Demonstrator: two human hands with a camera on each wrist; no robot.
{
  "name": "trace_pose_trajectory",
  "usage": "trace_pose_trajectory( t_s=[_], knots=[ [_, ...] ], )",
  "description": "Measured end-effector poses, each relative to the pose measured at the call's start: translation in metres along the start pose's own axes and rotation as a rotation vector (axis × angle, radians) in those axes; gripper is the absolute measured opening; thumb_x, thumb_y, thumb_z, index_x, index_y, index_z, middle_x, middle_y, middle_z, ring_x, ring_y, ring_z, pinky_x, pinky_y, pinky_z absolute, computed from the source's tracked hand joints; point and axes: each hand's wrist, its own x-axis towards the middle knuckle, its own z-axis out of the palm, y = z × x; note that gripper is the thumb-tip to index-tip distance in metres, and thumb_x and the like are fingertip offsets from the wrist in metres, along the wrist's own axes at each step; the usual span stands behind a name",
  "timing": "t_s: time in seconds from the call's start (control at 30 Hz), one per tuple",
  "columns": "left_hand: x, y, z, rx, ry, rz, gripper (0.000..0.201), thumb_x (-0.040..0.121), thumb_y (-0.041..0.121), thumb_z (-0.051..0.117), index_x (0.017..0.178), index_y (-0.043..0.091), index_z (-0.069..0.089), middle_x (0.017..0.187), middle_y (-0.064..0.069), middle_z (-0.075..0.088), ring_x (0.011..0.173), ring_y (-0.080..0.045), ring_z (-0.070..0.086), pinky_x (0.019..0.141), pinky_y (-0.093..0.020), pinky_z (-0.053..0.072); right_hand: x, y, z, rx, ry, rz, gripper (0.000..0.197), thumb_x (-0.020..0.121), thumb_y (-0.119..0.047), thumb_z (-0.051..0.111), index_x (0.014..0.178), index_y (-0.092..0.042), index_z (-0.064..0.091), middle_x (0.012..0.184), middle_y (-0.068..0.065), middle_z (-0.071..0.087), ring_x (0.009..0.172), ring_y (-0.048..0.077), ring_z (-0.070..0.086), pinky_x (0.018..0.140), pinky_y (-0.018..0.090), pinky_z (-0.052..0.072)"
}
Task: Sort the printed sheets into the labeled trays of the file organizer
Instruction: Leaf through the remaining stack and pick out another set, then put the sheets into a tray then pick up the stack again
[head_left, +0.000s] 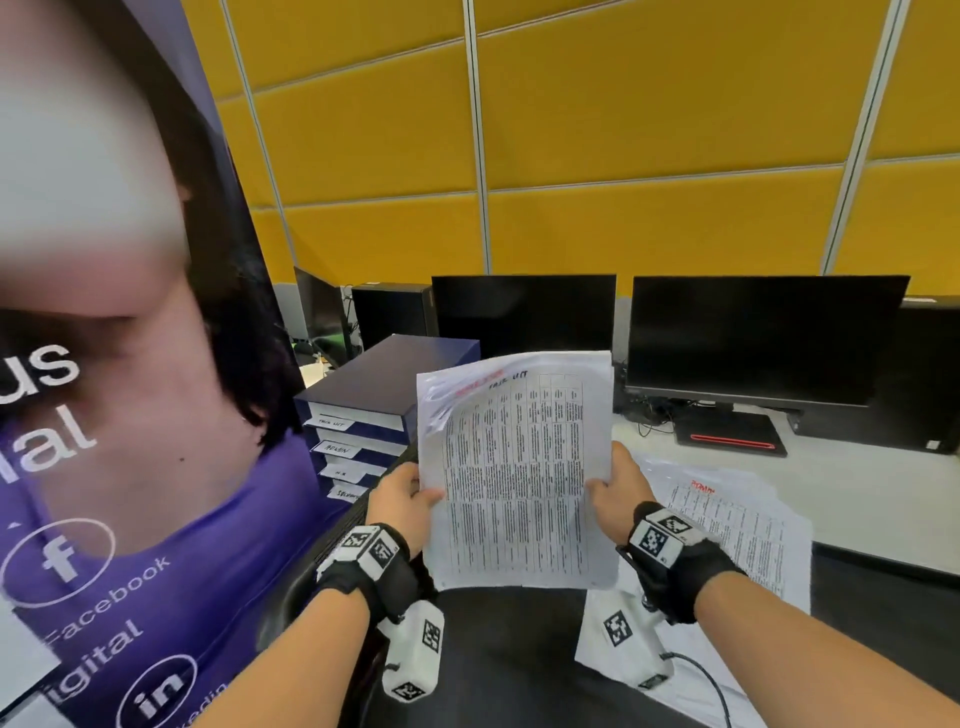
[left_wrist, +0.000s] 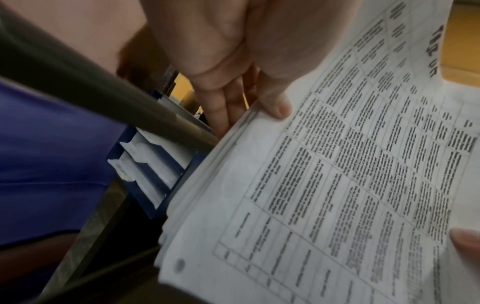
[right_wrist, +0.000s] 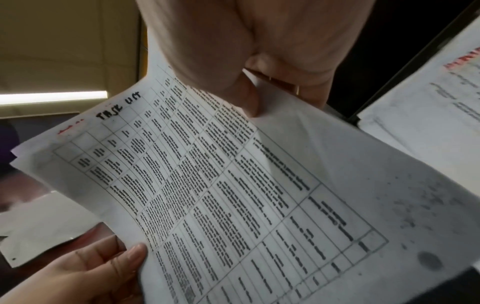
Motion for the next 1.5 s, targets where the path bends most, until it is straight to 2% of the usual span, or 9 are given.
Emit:
trace_pose_trajectory(
  t_s=[0.23,0.37,0.57,0.67,0.93,1.23,1.37,1.47,1.5],
  knots=[
    [0.010,0.021,-0.060,-0.093,0.074,0.011,0.010,0.086,0.006,0.064,0.096,0.009,0.064,0.085,-0.001,0.071,0.072,-0.011,0.067,0.060,-0.023,0.050,0.021,-0.062,0.000,-0.049,-0.106,-0.097,0.033,0.087,-0.001,0.050,0.119,-0.009,0.049,0.112,0.003,0.057,0.103,0.019,0.055,0.089,0.031,0.046],
    [0.014,0.012,-0.099,-0.104,0.090,-0.045,0.013,0.085,0.003,0.066,0.098,0.004,0.066,0.092,-0.010,0.073,0.074,-0.017,0.068,0.064,-0.025,0.052,0.022,-0.092,0.026,-0.082,-0.158,-0.129,0.030,0.085,-0.004,0.054,0.114,-0.006,0.056,0.110,0.006,0.063,0.103,0.023,0.059,0.090,0.035,0.050],
    [0.016,-0.020,-0.159,-0.040,0.268,-0.098,0.031,0.080,0.005,0.072,0.094,0.012,0.045,0.074,-0.001,0.056,0.070,-0.020,0.055,0.067,-0.032,0.049,0.019,-0.127,0.087,-0.105,-0.266,-0.133,0.028,0.082,-0.007,0.058,0.109,-0.005,0.061,0.106,0.010,0.066,0.099,0.025,0.062,0.090,0.043,0.052],
    [0.027,-0.045,-0.193,0.006,0.236,-0.102,0.026,0.079,0.003,0.070,0.085,0.014,0.048,0.082,-0.018,0.065,0.074,-0.032,0.063,0.075,-0.045,0.054,0.024,-0.143,0.125,-0.122,-0.295,-0.122,0.024,0.076,-0.017,0.059,0.099,-0.016,0.066,0.099,0.006,0.069,0.091,0.023,0.065,0.086,0.044,0.055],
    [0.085,-0.097,-0.277,0.049,0.145,-0.089,0.021,0.079,0.001,0.070,0.089,0.016,0.058,0.098,-0.007,0.065,0.082,-0.027,0.063,0.073,-0.033,0.053,0.029,-0.200,0.225,-0.112,-0.196,-0.001,0.012,0.086,-0.015,0.058,0.092,-0.008,0.065,0.086,0.006,0.062,0.084,0.022,0.059,0.077,0.031,0.051],
    [0.141,-0.132,-0.318,0.126,0.014,-0.063,0.020,0.080,-0.002,0.067,0.091,0.012,0.058,0.097,-0.006,0.061,0.074,-0.020,0.055,0.065,-0.025,0.046,0.036,-0.212,0.287,-0.151,-0.187,0.195,0.018,0.078,-0.024,0.062,0.085,-0.009,0.067,0.092,0.009,0.067,0.087,0.025,0.064,0.088,0.040,0.054],
    [0.154,-0.156,-0.317,0.163,-0.010,-0.090,0.020,0.084,-0.005,0.061,0.090,0.013,0.056,0.088,-0.005,0.061,0.060,-0.014,0.052,0.053,-0.023,0.042,0.041,-0.205,0.306,-0.123,-0.290,0.300,0.041,0.077,-0.014,0.064,0.117,-0.005,0.059,0.101,0.006,0.054,0.093,0.020,0.053,0.086,0.031,0.049],
    [0.165,-0.170,-0.311,0.187,-0.028,-0.114,0.022,0.084,-0.003,0.061,0.085,0.018,0.055,0.086,-0.006,0.063,0.061,-0.017,0.053,0.059,-0.026,0.047,0.049,-0.193,0.320,-0.274,-0.252,0.309,0.009,0.083,-0.019,0.059,0.079,-0.011,0.057,0.078,-0.002,0.054,0.092,0.020,0.059,0.089,0.032,0.049],
    [0.168,-0.173,-0.309,0.196,-0.035,-0.111,0.021,0.084,-0.003,0.062,0.087,0.018,0.056,0.089,-0.006,0.063,0.065,-0.018,0.054,0.063,-0.027,0.048,0.053,-0.185,0.325,-0.335,-0.252,0.289,0.018,0.086,-0.020,0.058,0.070,-0.015,0.052,0.070,-0.003,0.051,0.095,0.021,0.062,0.090,0.031,0.050]
  ],
)
